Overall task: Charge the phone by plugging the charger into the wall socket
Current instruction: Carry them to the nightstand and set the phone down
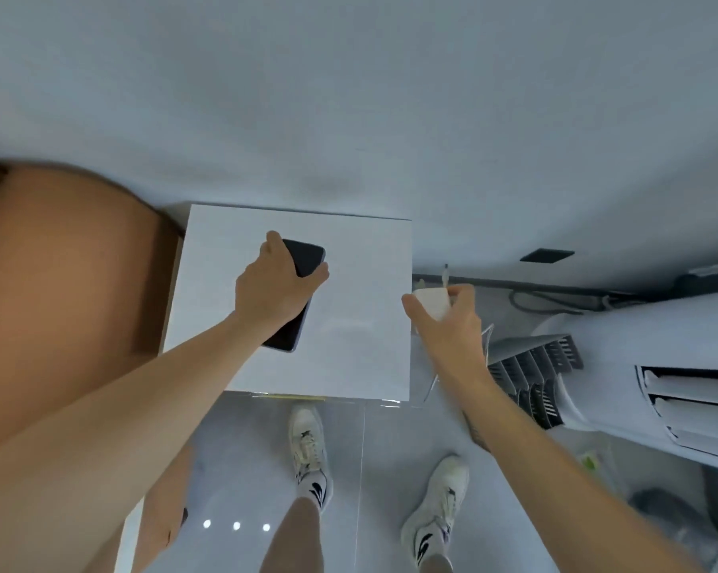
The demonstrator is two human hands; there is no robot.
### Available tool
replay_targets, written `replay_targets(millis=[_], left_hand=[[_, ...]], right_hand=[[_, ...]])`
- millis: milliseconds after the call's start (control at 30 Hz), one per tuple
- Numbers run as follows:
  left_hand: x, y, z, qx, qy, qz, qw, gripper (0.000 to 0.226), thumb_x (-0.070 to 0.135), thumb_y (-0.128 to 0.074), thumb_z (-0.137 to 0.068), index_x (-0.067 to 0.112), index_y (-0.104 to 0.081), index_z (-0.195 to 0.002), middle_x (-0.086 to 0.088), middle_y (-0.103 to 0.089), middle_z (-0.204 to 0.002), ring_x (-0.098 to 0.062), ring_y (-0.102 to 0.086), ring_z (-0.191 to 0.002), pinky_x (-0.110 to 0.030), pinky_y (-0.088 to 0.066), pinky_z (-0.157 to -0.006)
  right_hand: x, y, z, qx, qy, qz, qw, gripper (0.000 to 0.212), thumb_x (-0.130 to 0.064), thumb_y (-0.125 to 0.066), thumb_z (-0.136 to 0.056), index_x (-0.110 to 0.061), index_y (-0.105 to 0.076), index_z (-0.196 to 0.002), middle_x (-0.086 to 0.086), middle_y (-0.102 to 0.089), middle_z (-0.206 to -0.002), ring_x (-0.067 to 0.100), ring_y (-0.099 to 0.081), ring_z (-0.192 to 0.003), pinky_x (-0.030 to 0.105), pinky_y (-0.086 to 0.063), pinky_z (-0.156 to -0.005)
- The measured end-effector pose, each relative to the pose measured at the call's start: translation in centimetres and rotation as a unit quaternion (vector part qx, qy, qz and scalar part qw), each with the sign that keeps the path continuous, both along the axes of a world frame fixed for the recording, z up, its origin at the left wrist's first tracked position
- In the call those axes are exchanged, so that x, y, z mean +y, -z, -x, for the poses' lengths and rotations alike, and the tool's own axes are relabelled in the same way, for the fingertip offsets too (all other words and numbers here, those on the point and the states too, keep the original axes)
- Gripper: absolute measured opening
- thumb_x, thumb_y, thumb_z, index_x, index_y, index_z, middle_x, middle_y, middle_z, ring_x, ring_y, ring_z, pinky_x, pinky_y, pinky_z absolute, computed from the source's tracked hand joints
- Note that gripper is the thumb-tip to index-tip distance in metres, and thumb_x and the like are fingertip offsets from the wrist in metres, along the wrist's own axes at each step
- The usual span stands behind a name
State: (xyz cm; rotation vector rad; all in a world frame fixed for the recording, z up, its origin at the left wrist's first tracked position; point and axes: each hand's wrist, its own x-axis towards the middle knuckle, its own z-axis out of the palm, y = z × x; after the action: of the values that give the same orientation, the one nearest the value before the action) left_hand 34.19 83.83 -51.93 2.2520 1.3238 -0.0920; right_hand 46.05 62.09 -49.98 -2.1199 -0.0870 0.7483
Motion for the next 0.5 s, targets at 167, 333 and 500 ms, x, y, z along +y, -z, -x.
replay_targets(millis=[167,333,500], left_hand=[[1.7,8.2,-4.3,0.017,-0.004,-0.023,1.0,0.066,0.066,-0.059,-0.082,0.009,-0.039,-0.109,-0.007,-0.059,-0.101,-0.034,-0.06,-0.081,-0.038,-0.041,-0.063],[2.6,12.4,-7.3,0.038,-0.006,-0.053,0.998,0.075,0.067,-0.057,-0.082,0.005,-0.041,-0.12,-0.01,-0.063,-0.109,-0.035,-0.059,-0.084,-0.038,-0.039,-0.066],[3.8,13.7,-9.4,0.076,0.052,-0.133,0.987,0.093,0.072,-0.053,-0.082,0.001,-0.038,-0.138,-0.012,-0.065,-0.112,-0.039,-0.065,-0.094,-0.038,-0.037,-0.067]], right_hand=[[0.7,7.8,-3.3,-0.006,-0.01,-0.003,1.0,0.054,-0.046,-0.08,-0.084,-0.019,-0.045,-0.115,-0.009,-0.058,-0.096,0.001,-0.059,-0.077,0.009,-0.041,-0.048],[1.2,12.2,-5.1,-0.005,-0.006,-0.023,1.0,0.053,-0.046,-0.079,-0.084,-0.019,-0.046,-0.114,-0.006,-0.061,-0.098,0.005,-0.062,-0.081,0.019,-0.044,-0.057],[1.5,14.1,-5.8,0.003,0.005,-0.038,0.999,0.051,-0.047,-0.079,-0.085,-0.019,-0.046,-0.111,-0.002,-0.062,-0.099,0.011,-0.064,-0.081,0.014,-0.047,-0.054]])
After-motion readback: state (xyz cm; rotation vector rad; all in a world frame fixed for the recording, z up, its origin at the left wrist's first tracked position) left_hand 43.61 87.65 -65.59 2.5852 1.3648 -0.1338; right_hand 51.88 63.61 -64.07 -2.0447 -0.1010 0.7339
